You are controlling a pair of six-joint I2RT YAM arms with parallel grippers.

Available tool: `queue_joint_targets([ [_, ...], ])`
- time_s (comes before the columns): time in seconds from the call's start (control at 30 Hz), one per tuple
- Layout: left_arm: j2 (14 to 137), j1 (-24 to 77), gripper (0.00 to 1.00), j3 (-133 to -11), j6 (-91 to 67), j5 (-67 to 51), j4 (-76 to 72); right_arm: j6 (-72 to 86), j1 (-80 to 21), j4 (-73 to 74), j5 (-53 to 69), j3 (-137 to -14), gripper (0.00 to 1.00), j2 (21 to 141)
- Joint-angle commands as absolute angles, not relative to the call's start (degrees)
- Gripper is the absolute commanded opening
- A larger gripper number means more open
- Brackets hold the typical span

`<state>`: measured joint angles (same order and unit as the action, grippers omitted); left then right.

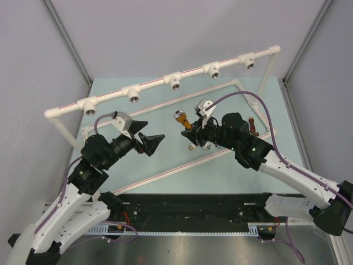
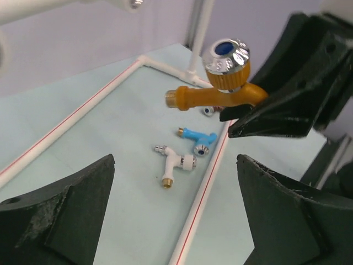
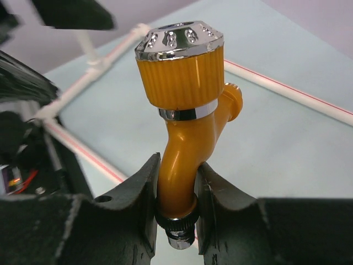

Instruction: Install the water faucets

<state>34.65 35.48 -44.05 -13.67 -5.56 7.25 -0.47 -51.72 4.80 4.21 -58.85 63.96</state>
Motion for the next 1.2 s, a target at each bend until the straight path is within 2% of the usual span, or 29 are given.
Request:
queue_joint_targets([
  [0.0,37.3,35.4,0.95,-46.8,5.6,-24.5,5.4,2.6,-49.1,2.3,27.1,-58.4,0.00,62.1],
  [0.2,37.9,35.4,0.93,-47.7,19.2,-31.8,6.1,4.0,-47.2,1.1,38.5,-58.4,0.00,60.6],
  [0.43,40.8,35.5,0.89,-50.9,28.8,-33.9,11.7,4.7,-46.9,0.8,41.0,-58.4,0.00,58.8],
  [0.73,45.3,35.6,0.77,-53.5,28.7,-40.6,11.3,5.6,-47.4,1.1,42.2,-58.4,0.00,58.7],
  [0.93,47.3,35.9,0.65,-54.7,27.6,-43.7,10.6,7.0,-47.7,0.6,42.1,-58.4,0.00,58.5],
  [1.03,47.8,36.3,0.51,-54.9,26.9,-43.7,10.4,7.6,-47.9,-1.1,41.8,-58.5,0.00,58.9],
  [1.07,48.0,36.2,0.34,-55.0,25.7,-43.5,10.2,7.7,-48.1,-1.0,41.1,-58.4,0.00,59.1],
  [1.13,48.1,36.4,0.21,-55.4,24.9,-43.4,10.2,7.9,-48.3,-0.4,39.6,-58.4,0.00,59.3],
  [1.17,48.0,36.3,0.09,-55.5,24.4,-43.2,10.4,8.0,-48.3,-0.3,37.5,-58.4,0.00,59.2],
])
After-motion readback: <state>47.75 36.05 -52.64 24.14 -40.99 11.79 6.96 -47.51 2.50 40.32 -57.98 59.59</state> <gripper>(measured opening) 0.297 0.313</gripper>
